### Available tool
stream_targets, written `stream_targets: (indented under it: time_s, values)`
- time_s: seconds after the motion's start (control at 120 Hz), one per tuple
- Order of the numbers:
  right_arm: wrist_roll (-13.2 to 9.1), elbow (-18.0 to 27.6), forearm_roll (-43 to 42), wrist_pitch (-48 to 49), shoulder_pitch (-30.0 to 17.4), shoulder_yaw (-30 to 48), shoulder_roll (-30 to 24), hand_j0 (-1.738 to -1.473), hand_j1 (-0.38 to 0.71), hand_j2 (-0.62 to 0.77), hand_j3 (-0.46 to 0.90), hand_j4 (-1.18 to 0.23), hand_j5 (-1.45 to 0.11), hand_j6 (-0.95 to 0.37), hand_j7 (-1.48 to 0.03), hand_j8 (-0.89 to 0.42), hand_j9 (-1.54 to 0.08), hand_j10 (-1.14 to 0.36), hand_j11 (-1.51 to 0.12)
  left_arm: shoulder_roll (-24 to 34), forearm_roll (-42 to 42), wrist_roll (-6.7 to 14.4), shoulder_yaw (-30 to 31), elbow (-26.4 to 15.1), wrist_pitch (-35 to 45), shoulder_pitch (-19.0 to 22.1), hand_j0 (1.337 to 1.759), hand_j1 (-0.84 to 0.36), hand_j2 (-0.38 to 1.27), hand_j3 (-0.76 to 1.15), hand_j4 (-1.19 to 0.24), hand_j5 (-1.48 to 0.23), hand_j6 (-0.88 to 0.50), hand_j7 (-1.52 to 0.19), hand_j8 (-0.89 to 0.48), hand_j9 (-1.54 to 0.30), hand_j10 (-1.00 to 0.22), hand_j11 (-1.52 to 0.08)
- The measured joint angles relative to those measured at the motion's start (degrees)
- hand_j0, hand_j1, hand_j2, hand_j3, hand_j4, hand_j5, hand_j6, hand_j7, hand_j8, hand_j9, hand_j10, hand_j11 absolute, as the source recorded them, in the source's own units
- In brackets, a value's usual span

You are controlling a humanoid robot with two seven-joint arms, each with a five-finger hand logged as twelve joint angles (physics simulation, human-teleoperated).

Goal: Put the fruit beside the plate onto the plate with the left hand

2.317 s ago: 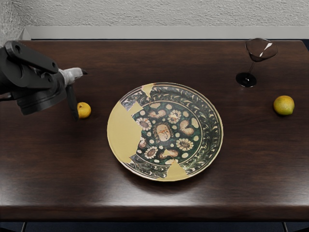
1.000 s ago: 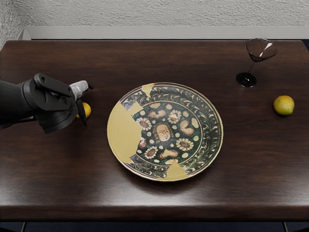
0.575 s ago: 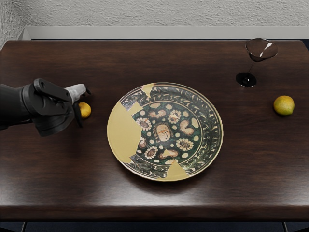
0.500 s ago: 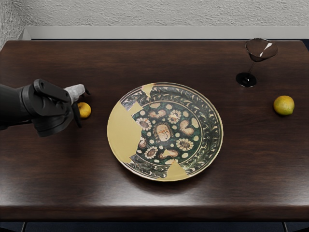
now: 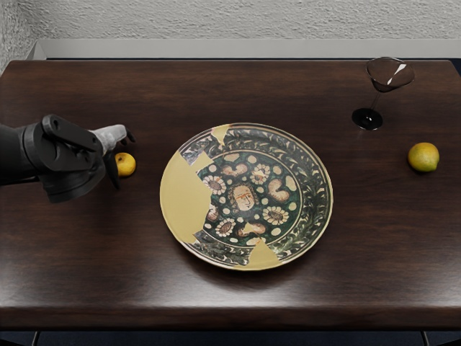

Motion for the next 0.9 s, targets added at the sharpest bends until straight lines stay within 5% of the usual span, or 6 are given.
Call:
stream_targets:
  time_s: [0.9]
  values:
    - [0.0,0.0,0.0,0.0,0.0,0.0,0.0,-1.658,-0.35,0.0,0.0,0.0,0.0,0.0,0.0,0.0,0.0,0.0,0.0,0.09,-0.35,-0.97,-0.12,0.36,-0.29,0.25,1.658,-0.12,0.08,0.0,-0.39,-0.51,-0.39,-0.51,-0.39,-0.51,-0.39,-0.51]
